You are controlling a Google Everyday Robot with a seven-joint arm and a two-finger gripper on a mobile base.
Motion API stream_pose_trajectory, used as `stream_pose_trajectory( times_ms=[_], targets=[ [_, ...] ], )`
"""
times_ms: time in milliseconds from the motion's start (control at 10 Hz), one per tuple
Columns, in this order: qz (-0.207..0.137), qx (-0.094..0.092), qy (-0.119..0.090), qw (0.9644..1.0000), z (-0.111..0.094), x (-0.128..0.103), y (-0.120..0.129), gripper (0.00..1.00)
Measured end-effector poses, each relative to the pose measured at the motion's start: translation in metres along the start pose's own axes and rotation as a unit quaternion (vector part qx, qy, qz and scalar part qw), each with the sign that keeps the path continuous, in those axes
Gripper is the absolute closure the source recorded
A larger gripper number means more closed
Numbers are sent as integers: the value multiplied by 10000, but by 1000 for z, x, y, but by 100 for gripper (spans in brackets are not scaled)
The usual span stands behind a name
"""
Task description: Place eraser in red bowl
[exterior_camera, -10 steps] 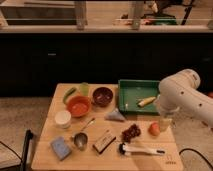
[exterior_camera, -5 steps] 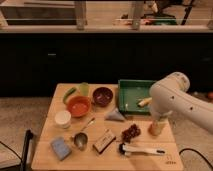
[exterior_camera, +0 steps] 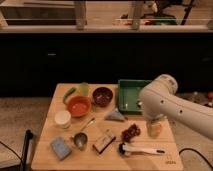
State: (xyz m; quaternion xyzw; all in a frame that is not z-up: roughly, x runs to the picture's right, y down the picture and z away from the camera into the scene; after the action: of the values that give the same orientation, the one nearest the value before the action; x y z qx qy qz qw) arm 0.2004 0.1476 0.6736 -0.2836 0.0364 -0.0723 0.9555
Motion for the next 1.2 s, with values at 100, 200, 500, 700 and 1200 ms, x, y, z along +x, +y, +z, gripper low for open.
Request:
stream_pose_trajectory(
  times_ms=[100, 200, 500, 700, 1200],
  targets=[
    [-68, 1, 2, 10000, -1, -13, 1, 20],
    [-140, 12, 2, 9999, -2, -25, 1, 20],
    [-293, -4, 26, 9996, -3, -41, 6, 20],
    [-364, -13, -19, 9993, -2, -54, 10, 20],
    [-501, -17, -140, 9986, 2, -96, 21, 20]
  ],
)
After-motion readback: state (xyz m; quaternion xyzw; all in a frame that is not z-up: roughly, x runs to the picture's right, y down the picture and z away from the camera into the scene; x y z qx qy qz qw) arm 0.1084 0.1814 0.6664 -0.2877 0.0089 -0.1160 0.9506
